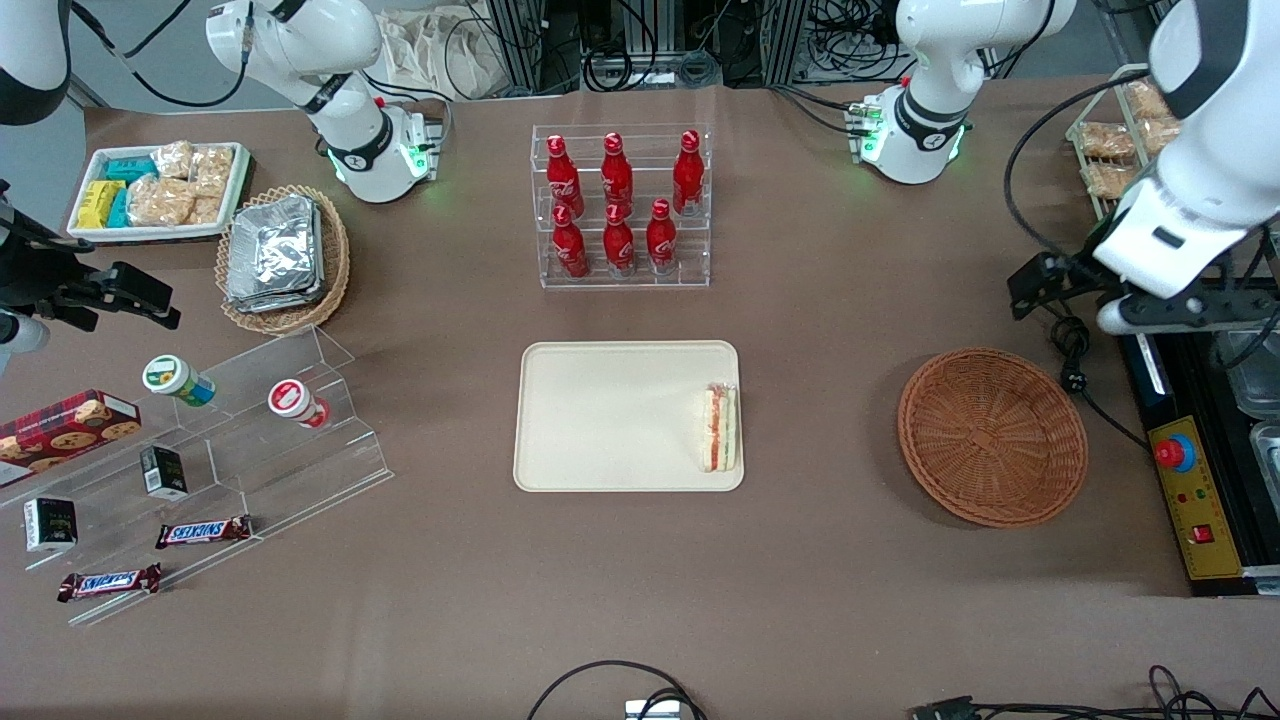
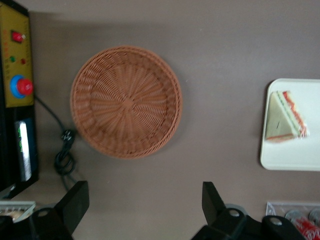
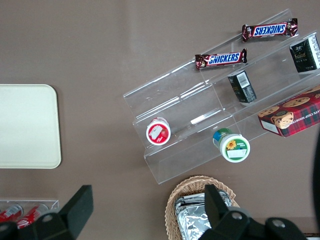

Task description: Place sandwich from basket to tray

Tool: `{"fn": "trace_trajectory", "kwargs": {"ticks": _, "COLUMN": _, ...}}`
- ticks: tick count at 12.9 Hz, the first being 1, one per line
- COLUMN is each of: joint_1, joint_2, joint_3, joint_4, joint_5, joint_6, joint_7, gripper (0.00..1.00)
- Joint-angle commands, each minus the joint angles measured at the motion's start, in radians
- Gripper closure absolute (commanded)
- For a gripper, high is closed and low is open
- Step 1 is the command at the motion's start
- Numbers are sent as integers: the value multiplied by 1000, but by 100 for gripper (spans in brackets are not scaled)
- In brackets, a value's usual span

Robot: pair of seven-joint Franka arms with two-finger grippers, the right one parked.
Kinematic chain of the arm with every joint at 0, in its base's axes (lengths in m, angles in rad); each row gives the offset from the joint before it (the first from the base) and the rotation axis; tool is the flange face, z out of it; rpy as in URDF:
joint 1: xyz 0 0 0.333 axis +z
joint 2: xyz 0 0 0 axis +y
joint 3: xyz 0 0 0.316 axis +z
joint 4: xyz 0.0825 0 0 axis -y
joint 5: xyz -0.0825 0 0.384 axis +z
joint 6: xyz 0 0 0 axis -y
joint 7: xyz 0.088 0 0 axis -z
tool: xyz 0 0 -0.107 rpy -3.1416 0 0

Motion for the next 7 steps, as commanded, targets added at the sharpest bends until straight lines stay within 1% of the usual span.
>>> {"fn": "trace_trajectory", "kwargs": {"ticks": 1, "joint_1": 9, "joint_2": -22, "joint_3": 1, "joint_4": 44, "joint_5": -10, "joint_6": -65, "joint_7": 20, "gripper": 0}}
{"fn": "trace_trajectory", "kwargs": {"ticks": 7, "joint_1": 9, "joint_2": -47, "joint_3": 1, "joint_4": 50, "joint_5": -13, "joint_6": -102, "joint_7": 21, "gripper": 0}}
